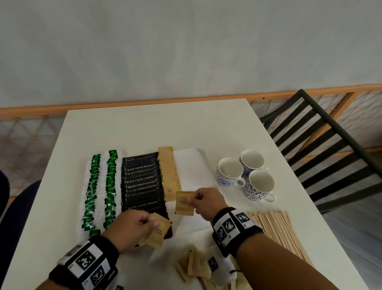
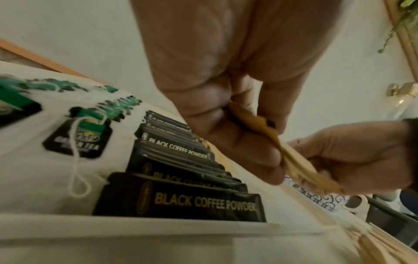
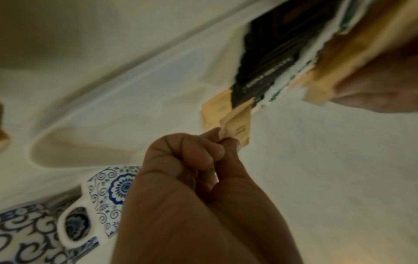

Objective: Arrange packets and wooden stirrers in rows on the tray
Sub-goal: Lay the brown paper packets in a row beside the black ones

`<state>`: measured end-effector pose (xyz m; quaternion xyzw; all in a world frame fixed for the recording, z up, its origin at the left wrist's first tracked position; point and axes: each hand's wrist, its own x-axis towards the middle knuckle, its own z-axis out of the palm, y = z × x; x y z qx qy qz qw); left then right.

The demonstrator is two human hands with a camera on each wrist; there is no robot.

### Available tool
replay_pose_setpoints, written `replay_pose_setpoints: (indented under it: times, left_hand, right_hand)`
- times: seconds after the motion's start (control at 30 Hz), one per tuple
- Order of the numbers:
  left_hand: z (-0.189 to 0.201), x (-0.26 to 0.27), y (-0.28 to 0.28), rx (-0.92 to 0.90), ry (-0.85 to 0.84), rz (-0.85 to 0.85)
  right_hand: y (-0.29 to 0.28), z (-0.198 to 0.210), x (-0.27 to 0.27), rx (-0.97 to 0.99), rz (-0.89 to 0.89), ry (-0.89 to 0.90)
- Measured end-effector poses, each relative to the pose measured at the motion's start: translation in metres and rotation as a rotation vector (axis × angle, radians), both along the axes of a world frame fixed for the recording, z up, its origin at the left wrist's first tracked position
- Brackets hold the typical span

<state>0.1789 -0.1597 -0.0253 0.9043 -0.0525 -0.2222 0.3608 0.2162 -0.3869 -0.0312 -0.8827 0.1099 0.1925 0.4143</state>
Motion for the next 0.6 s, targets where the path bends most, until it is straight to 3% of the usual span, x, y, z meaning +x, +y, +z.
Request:
replay_pose_setpoints:
  times: [0.17,0.4,0.6]
  left_hand:
    - [-0.008,0.001,0.013,0.001,0.025,0.073]
    - [-0.007,0.004,0.017,-0.024,0.061,0.104]
    - [-0.001,0.006,0.012,-0.257,0.182,0.279]
  right_hand:
    - [0.012,-0.012,0.018,-0.046,0.017,0.048]
    - [0.031,-0.017,0.036,-0.178,0.109,-0.016]
    - [0.035,-0.018,0.039,-0.229,0.145,-0.044]
